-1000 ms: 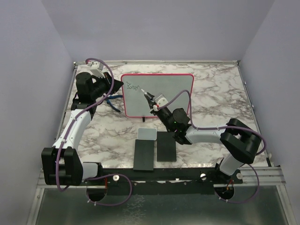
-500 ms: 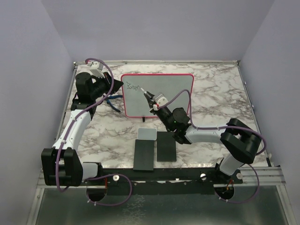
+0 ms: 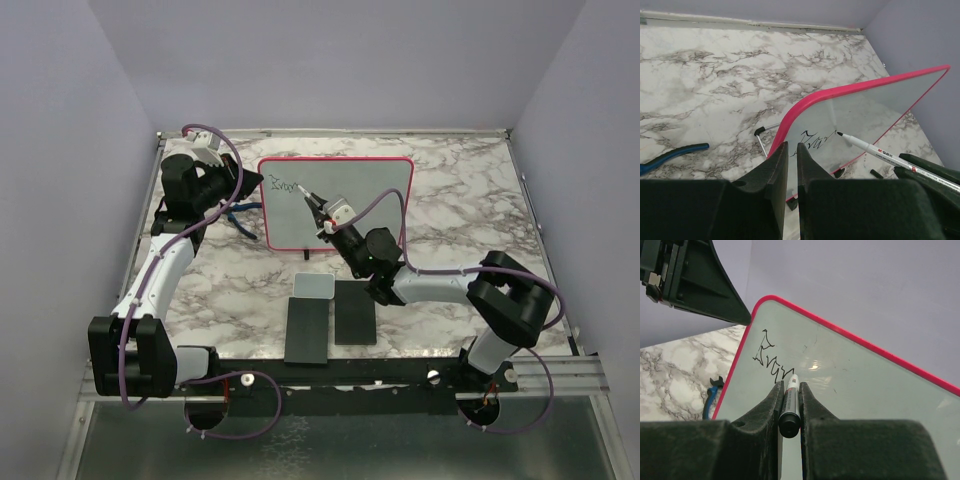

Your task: Write a sentence on the whiteboard

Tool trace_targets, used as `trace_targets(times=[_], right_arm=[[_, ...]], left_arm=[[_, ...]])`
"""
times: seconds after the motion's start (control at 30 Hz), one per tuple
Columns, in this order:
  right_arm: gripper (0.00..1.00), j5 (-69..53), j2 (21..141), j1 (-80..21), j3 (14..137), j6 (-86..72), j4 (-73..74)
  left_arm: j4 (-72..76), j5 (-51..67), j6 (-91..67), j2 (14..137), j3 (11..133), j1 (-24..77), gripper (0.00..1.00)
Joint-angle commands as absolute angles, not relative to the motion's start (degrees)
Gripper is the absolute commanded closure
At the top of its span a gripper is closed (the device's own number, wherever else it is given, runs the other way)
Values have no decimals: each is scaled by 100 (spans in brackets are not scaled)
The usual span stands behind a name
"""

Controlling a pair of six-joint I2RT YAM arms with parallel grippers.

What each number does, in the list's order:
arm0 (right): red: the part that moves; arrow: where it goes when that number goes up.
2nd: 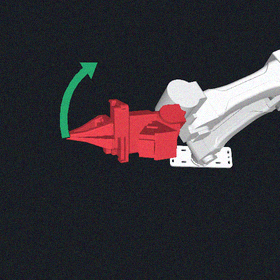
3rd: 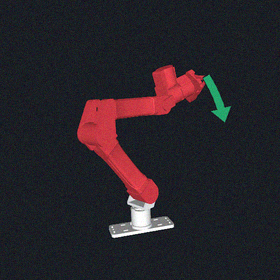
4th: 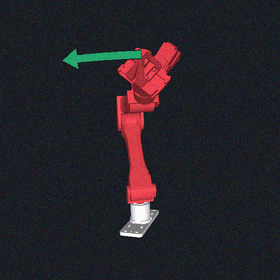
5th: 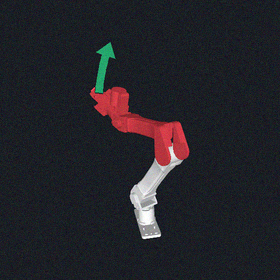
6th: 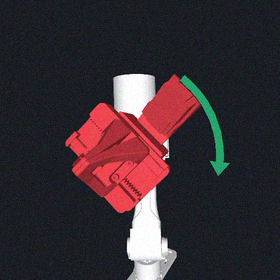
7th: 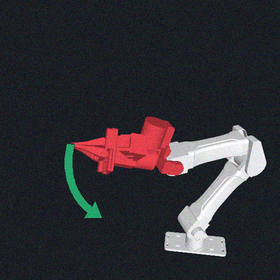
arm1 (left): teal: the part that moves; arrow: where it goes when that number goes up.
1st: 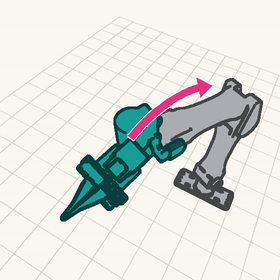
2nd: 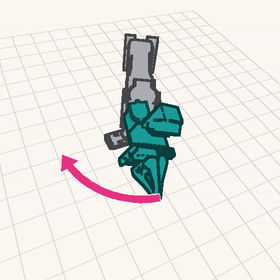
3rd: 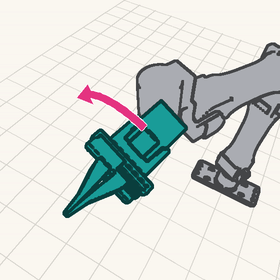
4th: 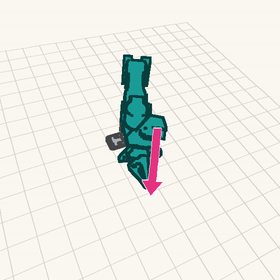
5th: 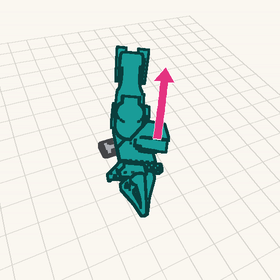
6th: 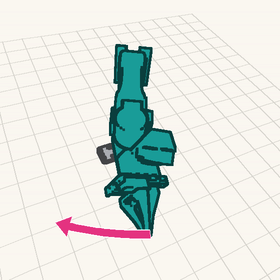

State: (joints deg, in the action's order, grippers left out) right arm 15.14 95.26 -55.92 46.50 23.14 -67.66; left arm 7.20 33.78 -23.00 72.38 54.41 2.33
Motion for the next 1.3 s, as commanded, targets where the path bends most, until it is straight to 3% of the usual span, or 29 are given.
trace_targets(times=[0.0, 1.27], right_arm=[[99, 1512, 9590, -5638, 4642, 2315, -6867], [99, 2174, 9549, -5638, 4505, 2443, -6966]], left_arm=[[756, 3359, -2263, 7108, 5366, 237, 87], [751, 3357, -2252, 7092, 5361, 236, 87]])
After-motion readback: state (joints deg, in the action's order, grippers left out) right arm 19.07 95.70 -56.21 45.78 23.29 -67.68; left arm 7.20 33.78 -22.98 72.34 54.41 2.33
